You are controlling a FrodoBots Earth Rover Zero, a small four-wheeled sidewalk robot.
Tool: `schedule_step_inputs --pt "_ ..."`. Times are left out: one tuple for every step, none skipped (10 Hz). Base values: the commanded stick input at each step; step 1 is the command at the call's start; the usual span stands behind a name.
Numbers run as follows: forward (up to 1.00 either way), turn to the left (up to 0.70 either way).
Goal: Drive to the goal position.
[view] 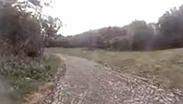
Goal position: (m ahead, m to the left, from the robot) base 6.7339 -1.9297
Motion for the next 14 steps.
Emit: schedule_step_inputs --pt "0.7 0.0" --pt "0.7 0.0" --pt "0.7 0.0" --pt "0.7 0.0" --pt "0.7 0.0" --pt "0.7 0.0" --pt "0.7 0.0" --pt "0.7 0.0" --pt "0.7 0.0" --pt "0.7 0.0" --pt "0.7 0.0" --pt "0.7 0.0" --pt "0.7 0.0" --pt "0.7 0.0"
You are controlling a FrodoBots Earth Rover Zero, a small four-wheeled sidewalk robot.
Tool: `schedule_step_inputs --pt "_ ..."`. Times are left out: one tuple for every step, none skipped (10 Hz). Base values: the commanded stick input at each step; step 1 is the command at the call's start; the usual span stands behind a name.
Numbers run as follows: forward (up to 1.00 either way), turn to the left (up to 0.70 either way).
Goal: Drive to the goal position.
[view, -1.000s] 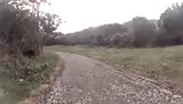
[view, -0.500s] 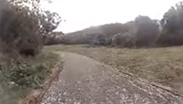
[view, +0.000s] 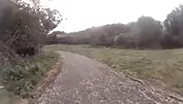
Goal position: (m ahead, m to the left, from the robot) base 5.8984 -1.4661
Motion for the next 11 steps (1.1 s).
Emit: schedule_step_inputs --pt "0.7 0.0" --pt "0.7 0.0" --pt "0.7 0.0" --pt "0.7 0.0" --pt "0.7 0.02" --pt "0.7 0.05" --pt "0.7 0.08" --pt "0.7 0.11" --pt "0.7 0.14" --pt "0.7 0.14" --pt "0.7 0.14"
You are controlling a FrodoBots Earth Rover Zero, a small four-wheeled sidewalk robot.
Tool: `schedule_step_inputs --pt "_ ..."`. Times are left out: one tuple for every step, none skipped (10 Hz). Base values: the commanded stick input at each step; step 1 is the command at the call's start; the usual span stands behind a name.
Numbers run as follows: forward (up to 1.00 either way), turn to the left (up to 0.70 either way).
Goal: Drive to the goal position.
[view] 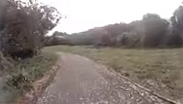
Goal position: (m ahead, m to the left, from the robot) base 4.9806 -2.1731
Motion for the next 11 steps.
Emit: schedule_step_inputs --pt "0.7 0.14" --pt "0.7 0.14" --pt "0.7 0.14" --pt "0.7 0.14" --pt "0.7 0.14" --pt "0.7 0.14" --pt "0.7 0.14" --pt "0.7 0.14" --pt "0.7 0.14" --pt "0.7 0.0" --pt "0.7 0.0"
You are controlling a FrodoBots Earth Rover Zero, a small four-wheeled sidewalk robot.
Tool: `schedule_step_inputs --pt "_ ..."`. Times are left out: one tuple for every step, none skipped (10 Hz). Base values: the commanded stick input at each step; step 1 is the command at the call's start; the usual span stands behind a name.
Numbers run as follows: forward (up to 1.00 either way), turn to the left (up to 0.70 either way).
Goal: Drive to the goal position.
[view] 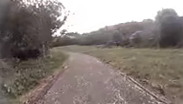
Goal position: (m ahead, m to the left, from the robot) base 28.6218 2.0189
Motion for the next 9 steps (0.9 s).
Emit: schedule_step_inputs --pt "0.7 0.0" --pt "0.7 0.0" --pt "0.7 0.0" --pt "0.7 0.0" --pt "0.7 0.0" --pt "0.7 0.0" --pt "0.7 0.0" --pt "0.7 0.0" --pt "0.7 0.0"
